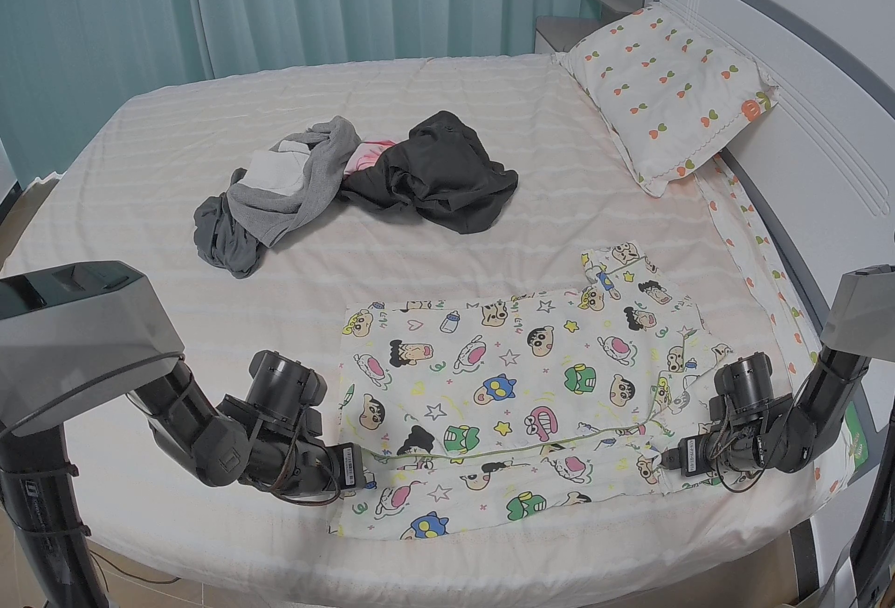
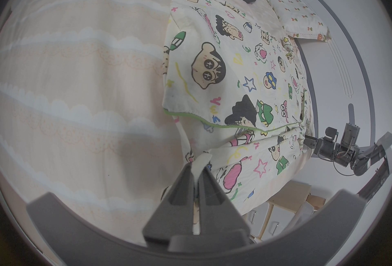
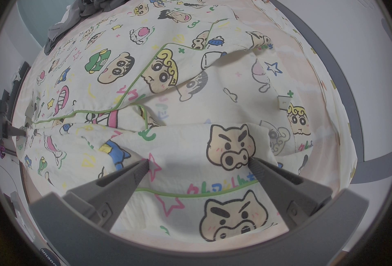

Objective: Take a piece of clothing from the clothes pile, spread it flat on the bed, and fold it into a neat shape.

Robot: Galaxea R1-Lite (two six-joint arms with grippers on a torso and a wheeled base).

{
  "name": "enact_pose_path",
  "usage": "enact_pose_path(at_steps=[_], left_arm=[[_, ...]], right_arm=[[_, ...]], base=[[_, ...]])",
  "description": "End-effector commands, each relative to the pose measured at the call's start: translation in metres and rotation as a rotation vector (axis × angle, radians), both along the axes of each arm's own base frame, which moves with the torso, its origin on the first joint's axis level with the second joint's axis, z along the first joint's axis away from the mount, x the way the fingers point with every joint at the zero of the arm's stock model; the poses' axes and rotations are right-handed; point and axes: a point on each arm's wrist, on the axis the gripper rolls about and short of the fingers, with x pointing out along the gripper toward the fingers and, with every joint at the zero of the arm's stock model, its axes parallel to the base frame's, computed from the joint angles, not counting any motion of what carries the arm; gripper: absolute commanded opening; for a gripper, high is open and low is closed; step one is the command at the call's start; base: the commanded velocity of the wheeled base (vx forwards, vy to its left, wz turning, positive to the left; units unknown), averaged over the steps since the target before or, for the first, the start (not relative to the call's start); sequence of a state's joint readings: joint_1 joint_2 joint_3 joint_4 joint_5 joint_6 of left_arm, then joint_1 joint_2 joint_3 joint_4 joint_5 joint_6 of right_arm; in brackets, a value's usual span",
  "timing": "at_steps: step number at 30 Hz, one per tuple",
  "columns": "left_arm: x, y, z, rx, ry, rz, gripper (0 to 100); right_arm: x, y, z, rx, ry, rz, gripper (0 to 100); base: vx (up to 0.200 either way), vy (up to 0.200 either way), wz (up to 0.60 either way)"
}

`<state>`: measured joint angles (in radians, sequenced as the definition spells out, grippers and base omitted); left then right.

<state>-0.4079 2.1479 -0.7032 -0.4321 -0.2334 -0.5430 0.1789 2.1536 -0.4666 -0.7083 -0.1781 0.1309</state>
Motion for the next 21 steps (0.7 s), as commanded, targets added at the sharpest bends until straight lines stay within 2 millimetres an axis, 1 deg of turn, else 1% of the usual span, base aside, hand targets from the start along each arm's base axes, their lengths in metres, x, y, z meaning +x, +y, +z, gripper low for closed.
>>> enact_pose_path(at_steps=[1, 7, 16, 17, 21], left_arm=[[-0.001, 0.001, 0.005, -0.005, -0.011, 0.002, 0], [-0.010, 0.006, 0.015, -0.004, -0.031, 0.010, 0], [-0.008, 0.007, 0.011, 0.019, -0.035, 0.028, 0], [-0.007, 0.006, 0.009, 0.018, -0.038, 0.028, 100], [-0.006, 0.006, 0.006, 0.015, -0.046, 0.031, 100]], right_arm=[[0.000, 0.000, 0.000, 0.001, 0.000, 0.000, 100], [0.000, 0.000, 0.002, 0.001, -0.006, -0.001, 100], [0.000, 0.000, 0.002, 0.003, -0.007, 0.001, 100], [0.000, 0.000, 0.003, 0.002, -0.009, 0.000, 100], [0.000, 0.000, 0.003, 0.002, -0.009, 0.000, 100]], base=[[0.000, 0.000, 0.00], [0.000, 0.000, 0.00], [0.000, 0.000, 0.00], [0.000, 0.000, 0.00], [0.000, 0.000, 0.00]])
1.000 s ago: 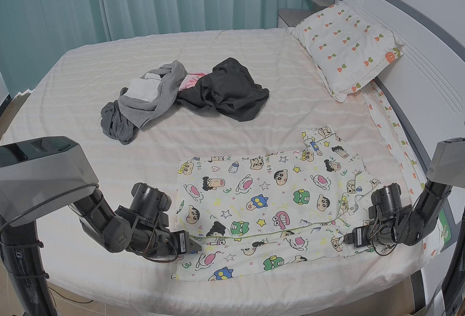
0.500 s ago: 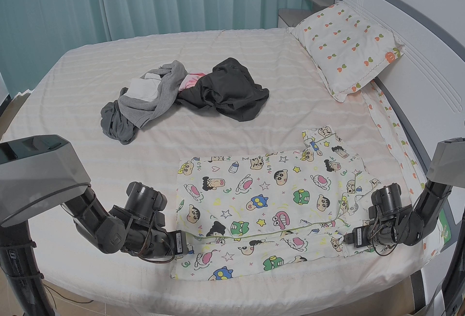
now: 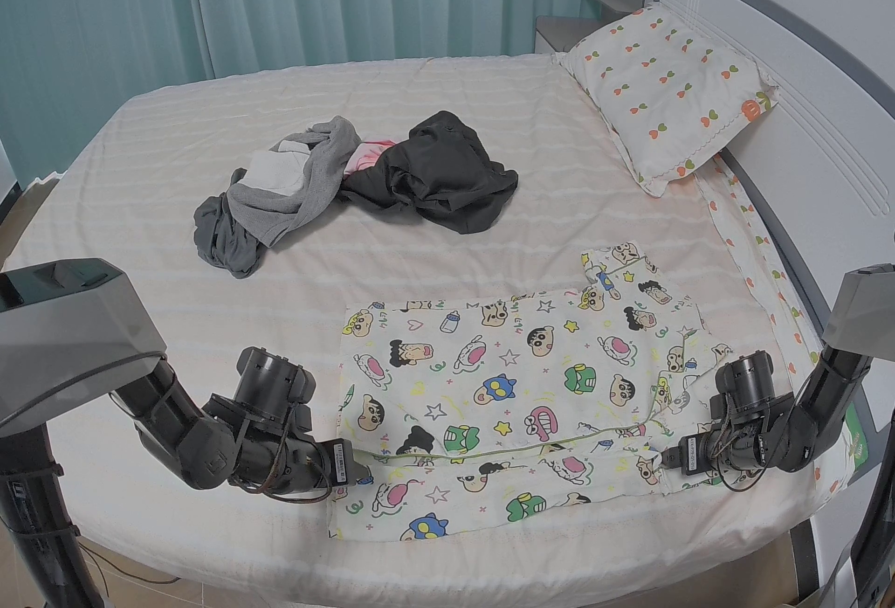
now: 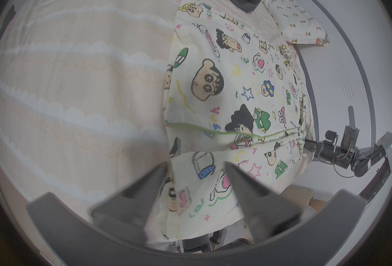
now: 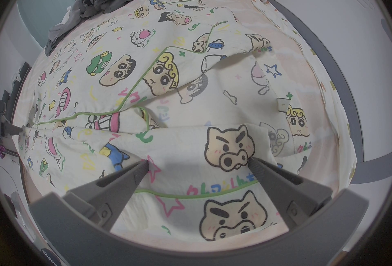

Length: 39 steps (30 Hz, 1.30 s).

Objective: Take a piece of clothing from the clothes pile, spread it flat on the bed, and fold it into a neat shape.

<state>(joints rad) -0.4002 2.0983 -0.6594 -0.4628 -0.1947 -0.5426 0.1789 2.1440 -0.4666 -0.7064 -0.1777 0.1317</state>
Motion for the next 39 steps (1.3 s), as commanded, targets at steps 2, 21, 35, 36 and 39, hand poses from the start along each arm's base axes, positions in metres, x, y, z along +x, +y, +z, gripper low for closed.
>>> enact_pose_path(at_steps=[2, 21, 35, 36, 39], left_arm=[[-0.001, 0.001, -0.005, 0.001, 0.006, 0.004, 100], [-0.033, 0.025, 0.045, -0.224, -0.058, 0.199, 100], [-0.035, 0.009, 0.050, -0.292, -0.050, 0.226, 100], [-0.034, 0.008, 0.051, -0.292, -0.054, 0.224, 100], [-0.033, 0.008, 0.052, -0.290, -0.064, 0.231, 100]], right_arm=[[0.000, 0.000, 0.001, 0.000, -0.003, 0.000, 100], [-0.017, -0.016, 0.099, 0.178, -0.335, -0.007, 100], [-0.027, -0.024, 0.120, 0.447, -0.295, 0.053, 100], [-0.026, -0.024, 0.121, 0.447, -0.298, 0.053, 100], [-0.024, -0.024, 0.123, 0.447, -0.306, 0.055, 100]], base=[[0.000, 0.000, 0.00], [0.000, 0.000, 0.00], [0.000, -0.129, 0.00], [0.000, -0.200, 0.00], [0.000, -0.067, 0.00]])
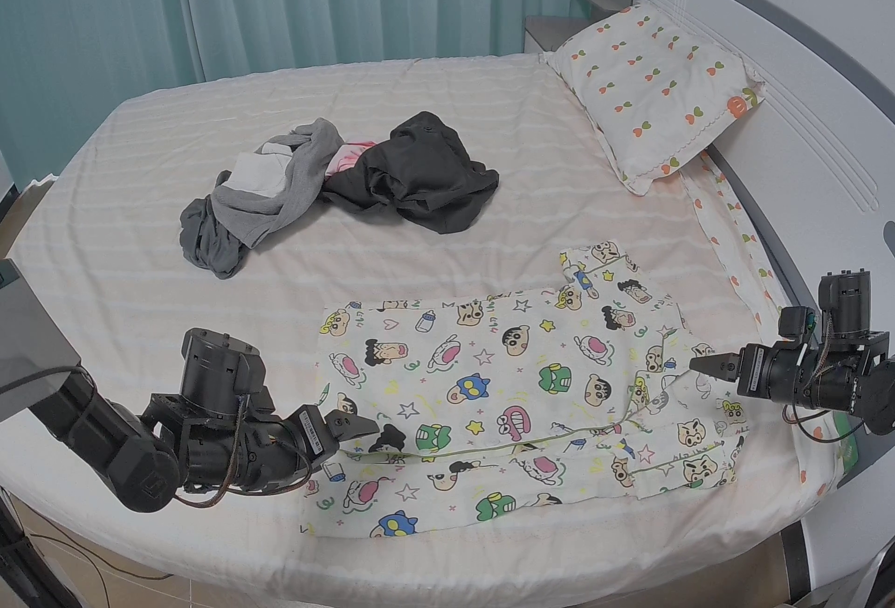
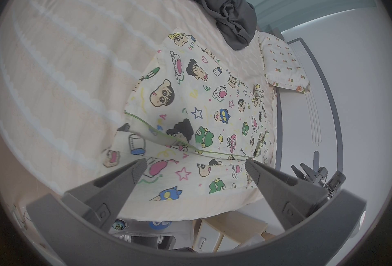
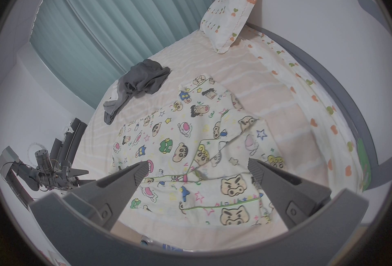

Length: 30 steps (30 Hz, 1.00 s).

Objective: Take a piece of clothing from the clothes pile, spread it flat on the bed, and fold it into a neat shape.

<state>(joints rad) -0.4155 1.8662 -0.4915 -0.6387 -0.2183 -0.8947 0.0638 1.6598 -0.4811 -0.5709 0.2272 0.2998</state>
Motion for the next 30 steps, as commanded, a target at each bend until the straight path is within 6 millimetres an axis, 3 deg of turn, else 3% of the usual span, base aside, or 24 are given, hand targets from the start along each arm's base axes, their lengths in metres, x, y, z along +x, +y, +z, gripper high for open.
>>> enact_pose_path(at_steps=[1, 7, 20, 30], left_arm=[[0.001, -0.001, 0.001, 0.006, -0.007, 0.008, 100], [0.002, 0.000, 0.001, 0.029, -0.024, 0.038, 100], [0.006, 0.001, 0.004, 0.009, -0.083, 0.051, 100], [0.045, 0.038, 0.012, 0.111, -0.212, 0.093, 100]], right_arm=[[0.003, 0.000, 0.001, -0.001, -0.007, 0.000, 100], [0.004, 0.002, 0.000, 0.000, -0.004, 0.005, 100], [0.008, 0.003, -0.008, -0.004, 0.027, 0.009, 100], [0.014, 0.007, -0.011, -0.004, 0.035, 0.021, 100]], base=[[0.000, 0.000, 0.00], [0.000, 0.000, 0.00], [0.185, 0.000, 0.00], [0.000, 0.000, 0.00]])
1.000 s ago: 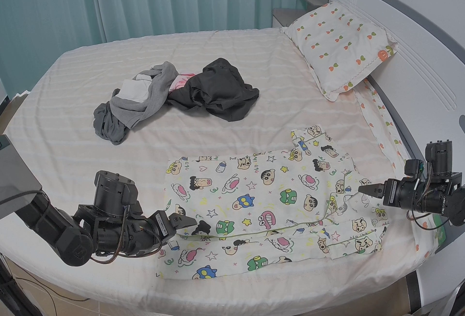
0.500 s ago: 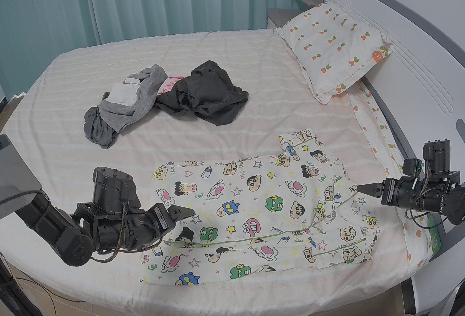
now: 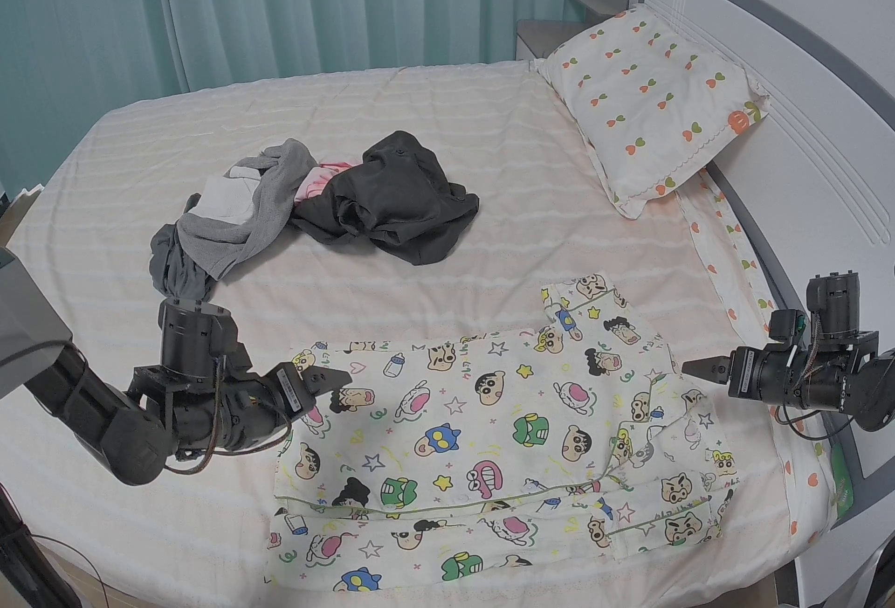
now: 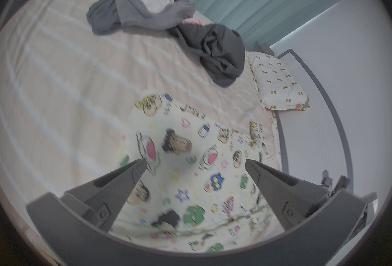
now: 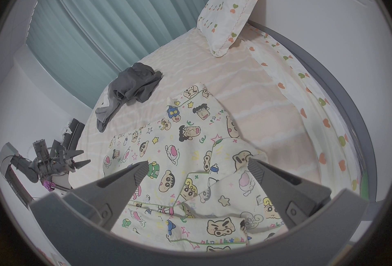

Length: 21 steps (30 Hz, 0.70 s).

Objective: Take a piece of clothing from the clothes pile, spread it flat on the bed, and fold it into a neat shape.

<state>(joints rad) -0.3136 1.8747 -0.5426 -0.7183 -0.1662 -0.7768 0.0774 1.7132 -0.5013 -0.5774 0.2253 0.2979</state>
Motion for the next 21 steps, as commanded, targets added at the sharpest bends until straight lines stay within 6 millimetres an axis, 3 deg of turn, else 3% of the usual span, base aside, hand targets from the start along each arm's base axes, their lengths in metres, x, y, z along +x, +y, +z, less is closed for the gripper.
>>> enact_pose_path(at_steps=[1, 2, 5, 11, 21], left_arm=[[0.018, 0.017, -0.001, 0.046, -0.032, 0.027, 100], [0.036, 0.030, -0.012, 0.171, -0.077, -0.014, 100], [0.050, 0.034, -0.019, 0.222, -0.097, -0.069, 100], [0.061, 0.039, -0.050, 0.280, -0.062, -0.163, 100], [0.082, 0.038, -0.067, 0.277, -0.051, -0.162, 100]], right_arm=[[0.005, 0.003, -0.003, 0.000, 0.009, 0.008, 100], [0.008, 0.006, -0.009, -0.005, 0.026, 0.019, 100], [0.008, 0.011, -0.012, -0.005, 0.041, 0.035, 100], [0.003, 0.012, -0.024, 0.033, 0.103, 0.034, 100], [-0.008, 0.024, -0.034, 0.117, 0.059, 0.042, 100]], base=[[0.000, 0.000, 0.00], [0.000, 0.000, 0.00], [0.000, 0.000, 0.00], [0.000, 0.000, 0.00], [0.000, 0.000, 0.00]])
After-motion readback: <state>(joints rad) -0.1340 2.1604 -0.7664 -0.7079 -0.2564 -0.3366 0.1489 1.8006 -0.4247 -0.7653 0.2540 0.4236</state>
